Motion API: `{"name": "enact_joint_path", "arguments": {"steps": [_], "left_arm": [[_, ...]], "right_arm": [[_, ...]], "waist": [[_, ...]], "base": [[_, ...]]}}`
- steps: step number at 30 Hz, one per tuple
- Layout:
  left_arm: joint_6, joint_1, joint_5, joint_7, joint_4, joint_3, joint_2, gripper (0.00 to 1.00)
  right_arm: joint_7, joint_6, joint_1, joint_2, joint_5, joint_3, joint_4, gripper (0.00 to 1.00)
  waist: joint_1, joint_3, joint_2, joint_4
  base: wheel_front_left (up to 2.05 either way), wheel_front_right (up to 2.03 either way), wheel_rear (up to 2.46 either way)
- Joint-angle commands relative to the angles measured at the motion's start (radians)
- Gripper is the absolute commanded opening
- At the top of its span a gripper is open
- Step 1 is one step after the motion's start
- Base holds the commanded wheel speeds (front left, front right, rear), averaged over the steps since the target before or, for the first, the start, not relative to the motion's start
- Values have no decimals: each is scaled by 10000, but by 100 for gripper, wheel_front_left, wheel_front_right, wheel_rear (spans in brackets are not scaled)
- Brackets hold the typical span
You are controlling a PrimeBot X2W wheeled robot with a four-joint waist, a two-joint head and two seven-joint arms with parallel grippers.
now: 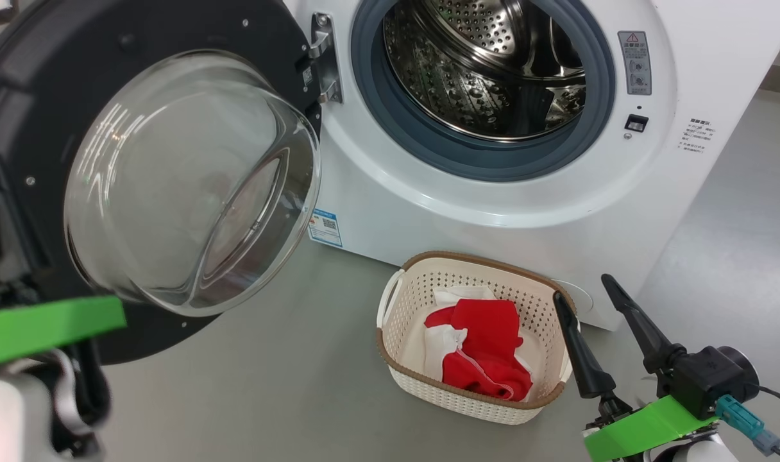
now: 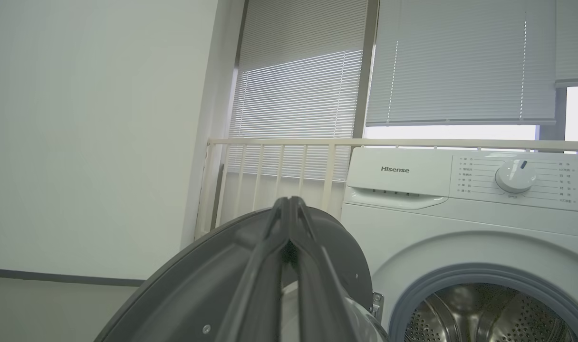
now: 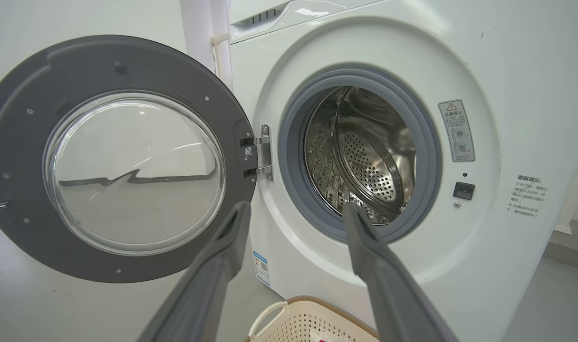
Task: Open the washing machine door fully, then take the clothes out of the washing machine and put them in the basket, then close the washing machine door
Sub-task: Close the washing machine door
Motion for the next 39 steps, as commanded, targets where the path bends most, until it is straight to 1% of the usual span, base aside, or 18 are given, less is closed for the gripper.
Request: {"name": "enact_joint_path", "arguments": {"steps": [1,8,14,15,17,24,29,36,39], "left_arm": [[-98,-674,-192,-44,-15,620,387,0],[-187,-2216,-1125,59,1668,1730,883,0],[-368,-3548,-2596,701,3583,2630,1090,0],[-368,-3548,-2596,701,3583,2630,1090,0],[-395,-3952,-3107,965,4205,2958,1150,0],[-287,-4978,-4500,1958,6201,3879,1382,0],[-205,-5188,-4802,2926,7190,3915,1740,0],[-338,-5263,-4874,3894,7955,3703,2200,0],[-356,-5303,-5004,4171,8192,3778,2391,0]], "right_arm": [[-65,35,-437,-141,-53,245,-235,100],[-65,35,-379,-242,-42,198,-225,100],[-65,35,-362,-234,-51,276,-188,100],[-65,35,-362,-234,-51,276,-188,100],[-65,35,-372,-252,-46,301,-179,100],[-65,35,-368,-315,2,337,-59,100],[-65,35,-351,-310,37,427,3,100],[-65,35,-328,-342,58,447,-2,100],[-65,35,-347,-362,79,495,22,100]], "waist": [[0,24,0,-16],[0,51,0,-70],[0,102,0,-131],[0,102,0,-131],[0,124,0,-157],[0,98,0,-251],[0,52,0,-355],[0,146,0,-482],[0,187,0,-564]], "base": [[0,0,0],[0,0,0],[0,0,0],[0,0,0],[0,0,0],[0,0,0],[0,0,0],[0,0,0],[0,0,0]]}}
